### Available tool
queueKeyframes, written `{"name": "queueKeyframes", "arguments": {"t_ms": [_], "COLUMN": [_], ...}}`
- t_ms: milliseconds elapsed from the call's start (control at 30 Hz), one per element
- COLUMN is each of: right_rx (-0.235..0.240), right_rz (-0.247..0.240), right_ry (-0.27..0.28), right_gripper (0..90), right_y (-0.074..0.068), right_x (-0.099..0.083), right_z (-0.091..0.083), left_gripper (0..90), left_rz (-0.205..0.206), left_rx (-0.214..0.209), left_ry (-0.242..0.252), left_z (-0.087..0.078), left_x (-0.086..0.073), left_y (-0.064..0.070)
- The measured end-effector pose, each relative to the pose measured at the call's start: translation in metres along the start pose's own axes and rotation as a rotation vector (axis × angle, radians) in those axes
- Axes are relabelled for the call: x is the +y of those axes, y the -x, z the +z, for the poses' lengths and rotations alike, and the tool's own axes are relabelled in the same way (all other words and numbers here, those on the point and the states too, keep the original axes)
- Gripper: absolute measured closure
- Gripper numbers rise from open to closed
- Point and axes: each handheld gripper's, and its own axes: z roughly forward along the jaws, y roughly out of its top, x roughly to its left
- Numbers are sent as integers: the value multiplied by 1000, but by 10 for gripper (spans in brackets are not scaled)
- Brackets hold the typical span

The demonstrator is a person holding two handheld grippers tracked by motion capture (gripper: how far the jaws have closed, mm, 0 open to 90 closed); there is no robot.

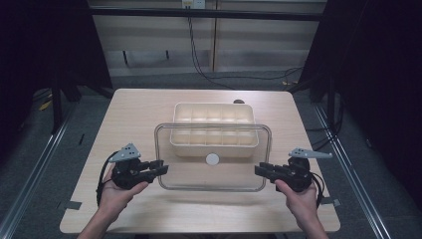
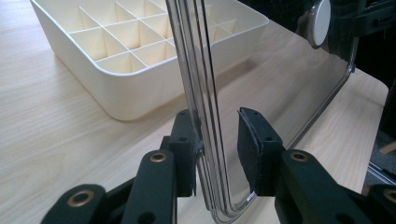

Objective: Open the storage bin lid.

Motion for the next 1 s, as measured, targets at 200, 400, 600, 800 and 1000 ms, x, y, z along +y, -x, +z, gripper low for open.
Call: {"name": "queueKeyframes", "arguments": {"t_ms": [200, 400, 600, 800, 1000], "right_rx": [-6, 6, 3, -6, 3], "right_rz": [12, 20, 15, 56, 62], "right_ry": [-27, -67, -84, -91, -106], "right_gripper": [670, 669, 664, 657, 654], "right_y": [-4, -8, -10, -1, 1], "right_x": [-13, -22, -29, -39, -46], "right_z": [1, 4, 2, 4, 5], "left_gripper": [678, 678, 678, 672, 674], "left_rz": [-18, -11, -17, -13, 1], "left_rx": [-2, 0, -1, -7, -16], "left_ry": [-29, -48, -79, -109, -134], "left_z": [2, -3, -3, 6, 6], "left_x": [-14, -19, -28, -36, -41], "left_y": [0, 4, 11, 14, 17]}}
